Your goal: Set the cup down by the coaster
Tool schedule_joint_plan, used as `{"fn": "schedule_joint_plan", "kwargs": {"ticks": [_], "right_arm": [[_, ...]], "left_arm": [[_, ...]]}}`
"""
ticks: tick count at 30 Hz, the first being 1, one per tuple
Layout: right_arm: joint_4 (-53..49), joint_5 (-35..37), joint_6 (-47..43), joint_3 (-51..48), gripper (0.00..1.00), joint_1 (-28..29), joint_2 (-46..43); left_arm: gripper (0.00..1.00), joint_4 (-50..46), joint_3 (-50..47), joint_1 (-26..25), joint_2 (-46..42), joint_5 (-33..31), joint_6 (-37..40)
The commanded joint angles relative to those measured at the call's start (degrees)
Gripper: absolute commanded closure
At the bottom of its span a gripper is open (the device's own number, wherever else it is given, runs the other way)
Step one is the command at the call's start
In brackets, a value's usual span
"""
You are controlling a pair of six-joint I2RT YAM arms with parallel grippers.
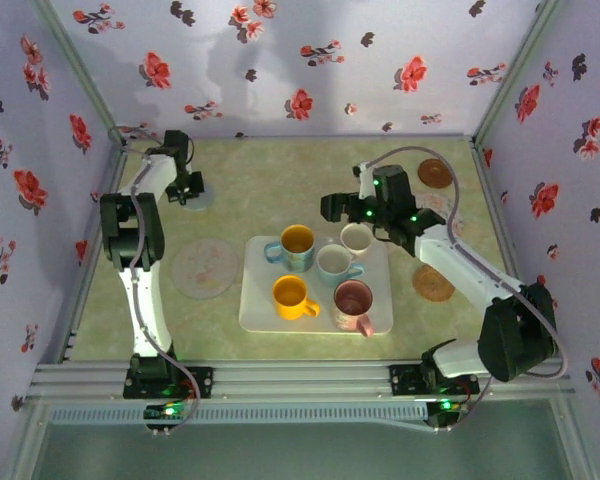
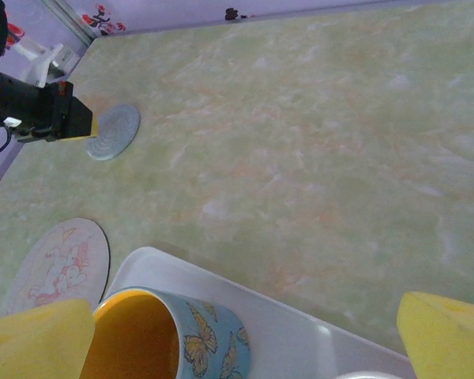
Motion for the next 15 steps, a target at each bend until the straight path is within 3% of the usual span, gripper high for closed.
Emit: {"fn": "schedule_joint_plan", "kwargs": {"ticks": [1, 15], "right_arm": [[1.5, -0.7, 0.1, 2.4, 0.0, 0.7, 0.6], [-0.1, 0.1, -1.3, 3.5, 0.0, 2.0, 1.4]], "left_arm": [[0.97, 1.5, 1.0, 0.5, 1.2, 0.5, -1.1], [0.96, 0.1, 4.8, 0.6, 5.9, 3.6, -0.6]]}}
